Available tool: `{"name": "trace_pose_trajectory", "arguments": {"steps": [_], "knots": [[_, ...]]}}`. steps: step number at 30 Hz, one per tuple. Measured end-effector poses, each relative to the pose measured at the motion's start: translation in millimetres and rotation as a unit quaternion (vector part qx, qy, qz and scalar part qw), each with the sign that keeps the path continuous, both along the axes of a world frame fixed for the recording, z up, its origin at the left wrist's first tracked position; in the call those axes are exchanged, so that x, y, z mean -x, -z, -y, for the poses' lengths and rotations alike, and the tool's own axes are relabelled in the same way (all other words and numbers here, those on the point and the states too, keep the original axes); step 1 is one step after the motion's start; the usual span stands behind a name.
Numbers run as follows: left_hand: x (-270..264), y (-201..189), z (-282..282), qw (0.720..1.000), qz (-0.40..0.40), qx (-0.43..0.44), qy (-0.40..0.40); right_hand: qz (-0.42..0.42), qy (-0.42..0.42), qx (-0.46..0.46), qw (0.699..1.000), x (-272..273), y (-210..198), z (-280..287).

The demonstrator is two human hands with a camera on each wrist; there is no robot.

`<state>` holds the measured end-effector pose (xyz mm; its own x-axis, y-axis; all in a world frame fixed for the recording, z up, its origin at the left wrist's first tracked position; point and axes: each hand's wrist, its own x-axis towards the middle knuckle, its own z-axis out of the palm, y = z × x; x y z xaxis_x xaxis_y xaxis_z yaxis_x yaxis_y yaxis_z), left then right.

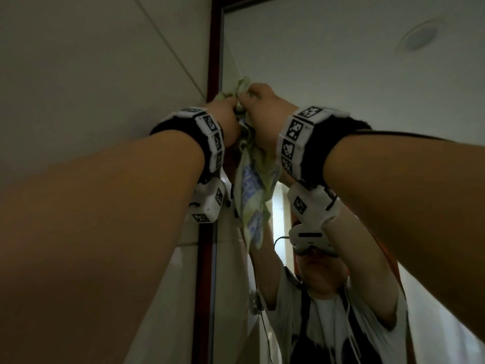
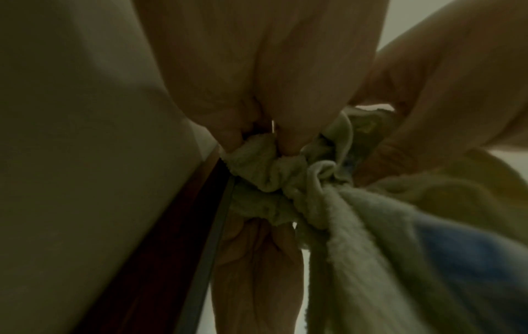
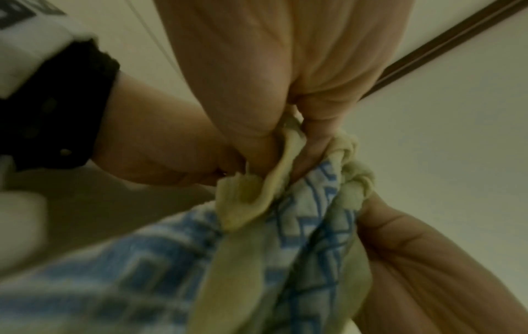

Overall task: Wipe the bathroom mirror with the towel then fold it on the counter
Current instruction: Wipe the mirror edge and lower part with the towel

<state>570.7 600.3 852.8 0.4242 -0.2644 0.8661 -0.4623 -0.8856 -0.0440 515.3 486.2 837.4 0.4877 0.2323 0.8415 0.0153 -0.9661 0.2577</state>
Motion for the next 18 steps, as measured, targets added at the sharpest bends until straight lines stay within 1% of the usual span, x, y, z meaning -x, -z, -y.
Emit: {"name": "trace_pose_trajectory", "arguments": {"steps": [1, 4, 8, 10, 12, 14, 16, 18], "knots": [[2.0, 0.4, -1.2, 1.000, -0.003, -0.004, 0.007, 0.004, -0.004, -0.009, 1.000, -3.5, -0.9, -2.1], [9.5, 3.0, -2.8, 0.999, 0.000, 0.009, 0.038, 0.053, -0.020, -0.012, 0.998, -15.3, 2.9, -5.7], [13.0, 3.9, -5.4, 0.994, -0.100, 0.008, 0.052, 0.081, -0.023, -0.031, 0.996, -21.7, 2.6, -8.1], [16.3, 5.6, -8.7, 0.990, -0.130, 0.014, 0.053, 0.073, -0.016, -0.039, 0.996, -19.1, 0.0, -9.3], [15.0, 6.9, -8.5, 0.992, -0.121, -0.004, 0.032, 0.044, 0.003, -0.034, 0.998, -15.5, -2.4, -8.0], [15.5, 11.0, -6.9, 0.995, -0.100, -0.010, 0.013, 0.038, 0.049, -0.016, 0.998, -13.8, -5.2, -7.1], [14.3, 16.8, -4.3, 0.997, -0.071, 0.008, 0.012, 0.054, 0.088, 0.003, 0.995, -11.9, -7.4, -7.6], [14.2, 23.1, -0.5, 0.998, -0.057, 0.029, 0.003, 0.053, 0.092, -0.003, 0.994, -12.3, -8.7, -6.5]]}}
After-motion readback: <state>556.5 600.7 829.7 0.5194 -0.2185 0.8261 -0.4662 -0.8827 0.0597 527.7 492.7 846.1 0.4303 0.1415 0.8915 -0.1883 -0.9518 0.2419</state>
